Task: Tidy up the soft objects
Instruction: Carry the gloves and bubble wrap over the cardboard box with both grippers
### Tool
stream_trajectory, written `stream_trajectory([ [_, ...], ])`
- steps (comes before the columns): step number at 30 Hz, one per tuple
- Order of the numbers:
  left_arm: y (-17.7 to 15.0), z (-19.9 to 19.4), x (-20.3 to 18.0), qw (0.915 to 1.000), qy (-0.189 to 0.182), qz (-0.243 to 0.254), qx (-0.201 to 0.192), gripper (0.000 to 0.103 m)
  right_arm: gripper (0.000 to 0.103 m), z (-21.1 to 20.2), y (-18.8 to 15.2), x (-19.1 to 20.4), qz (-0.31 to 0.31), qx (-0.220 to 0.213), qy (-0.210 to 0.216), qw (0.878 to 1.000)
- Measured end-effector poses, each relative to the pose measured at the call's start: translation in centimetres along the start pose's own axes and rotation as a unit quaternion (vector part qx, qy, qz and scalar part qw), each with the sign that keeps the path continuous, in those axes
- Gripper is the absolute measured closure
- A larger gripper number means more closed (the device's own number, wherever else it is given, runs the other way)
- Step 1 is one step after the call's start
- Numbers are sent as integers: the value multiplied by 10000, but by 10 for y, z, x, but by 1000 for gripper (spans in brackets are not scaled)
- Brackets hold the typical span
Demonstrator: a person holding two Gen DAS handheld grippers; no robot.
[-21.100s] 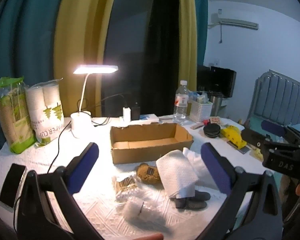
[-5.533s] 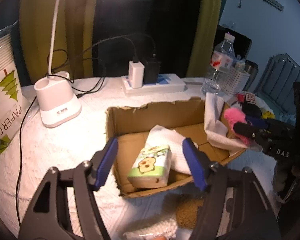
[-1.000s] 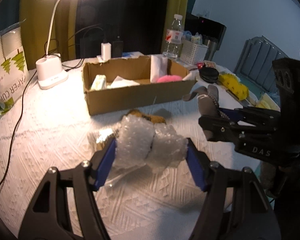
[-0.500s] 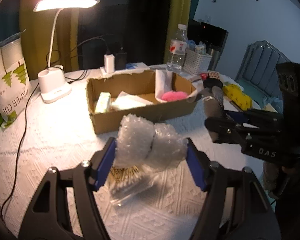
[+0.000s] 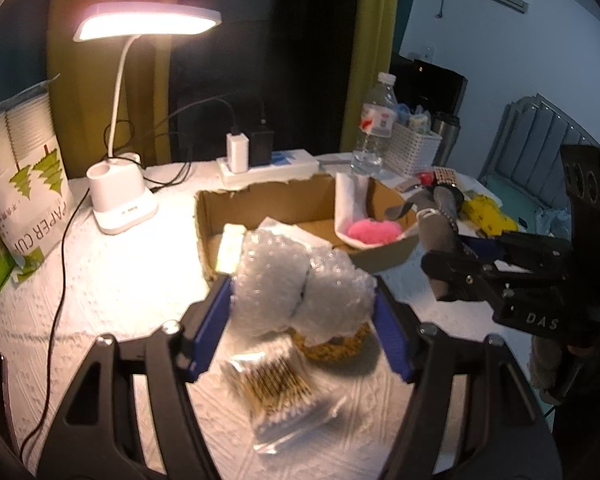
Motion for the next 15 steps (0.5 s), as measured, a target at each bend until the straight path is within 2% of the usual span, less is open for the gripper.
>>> stream_trajectory([
  [15, 22, 20, 41, 9996, 125, -180, -172, 35, 69, 41, 32, 17, -261, 59, 199, 9994],
])
Point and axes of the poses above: each gripper's, at about its wrist camera, not at the fingertips, and z roughly the way its jaws point, x to its left, y to its top, the point moved 8 cm from there along z, roughly the way its jaws point, and after that the axes turned 4 degrees about -x, right-handed, at the moved point
